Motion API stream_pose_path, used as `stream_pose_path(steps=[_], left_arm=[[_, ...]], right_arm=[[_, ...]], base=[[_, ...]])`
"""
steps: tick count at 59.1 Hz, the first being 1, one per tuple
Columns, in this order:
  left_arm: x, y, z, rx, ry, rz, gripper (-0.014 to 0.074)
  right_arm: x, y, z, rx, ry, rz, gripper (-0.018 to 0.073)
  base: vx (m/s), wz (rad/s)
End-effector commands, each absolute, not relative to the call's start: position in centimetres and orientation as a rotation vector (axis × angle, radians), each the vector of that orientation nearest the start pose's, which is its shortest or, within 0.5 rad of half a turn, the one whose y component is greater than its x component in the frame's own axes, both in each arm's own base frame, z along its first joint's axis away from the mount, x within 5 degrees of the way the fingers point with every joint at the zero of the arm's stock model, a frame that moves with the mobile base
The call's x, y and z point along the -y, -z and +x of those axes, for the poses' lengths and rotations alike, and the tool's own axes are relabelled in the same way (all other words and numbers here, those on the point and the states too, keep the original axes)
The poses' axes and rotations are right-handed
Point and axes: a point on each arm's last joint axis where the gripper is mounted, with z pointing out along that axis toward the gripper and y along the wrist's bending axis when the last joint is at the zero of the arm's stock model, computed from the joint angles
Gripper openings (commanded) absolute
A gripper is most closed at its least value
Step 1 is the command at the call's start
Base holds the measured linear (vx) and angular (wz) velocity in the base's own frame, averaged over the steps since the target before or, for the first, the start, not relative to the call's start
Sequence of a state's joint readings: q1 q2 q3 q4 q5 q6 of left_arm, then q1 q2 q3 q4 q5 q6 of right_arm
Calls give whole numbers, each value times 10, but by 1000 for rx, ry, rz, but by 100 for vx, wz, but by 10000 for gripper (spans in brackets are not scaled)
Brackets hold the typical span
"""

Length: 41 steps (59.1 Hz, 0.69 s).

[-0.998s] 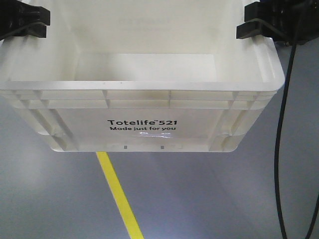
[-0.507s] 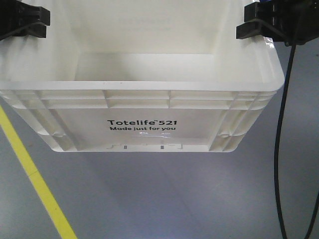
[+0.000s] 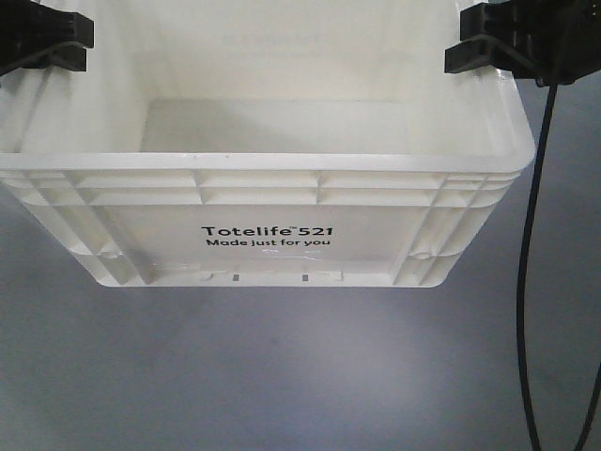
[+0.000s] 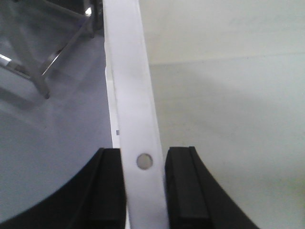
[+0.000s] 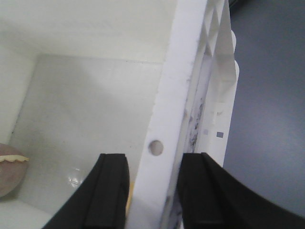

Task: Place moving items into box and shelve
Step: 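Keep gripping the tote rims as the base turns toward the blue-bin shelf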

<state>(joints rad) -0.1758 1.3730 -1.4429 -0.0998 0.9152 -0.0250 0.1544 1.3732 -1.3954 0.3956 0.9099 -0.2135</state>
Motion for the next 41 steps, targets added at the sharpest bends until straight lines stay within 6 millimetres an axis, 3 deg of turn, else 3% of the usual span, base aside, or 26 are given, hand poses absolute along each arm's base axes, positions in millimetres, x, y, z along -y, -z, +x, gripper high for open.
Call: stream_pose_path(steps=[1,41], left_arm=[[68,-442,280,-2107,361,124,-16],[65,-442,281,-2107,303,140,-15]], right_arm=[[-82,-438,272,-2084,-598,-252,-13],[-82,-437,273,-2088,-600,-253,-13]], base=[[39,-63],[37,-60]])
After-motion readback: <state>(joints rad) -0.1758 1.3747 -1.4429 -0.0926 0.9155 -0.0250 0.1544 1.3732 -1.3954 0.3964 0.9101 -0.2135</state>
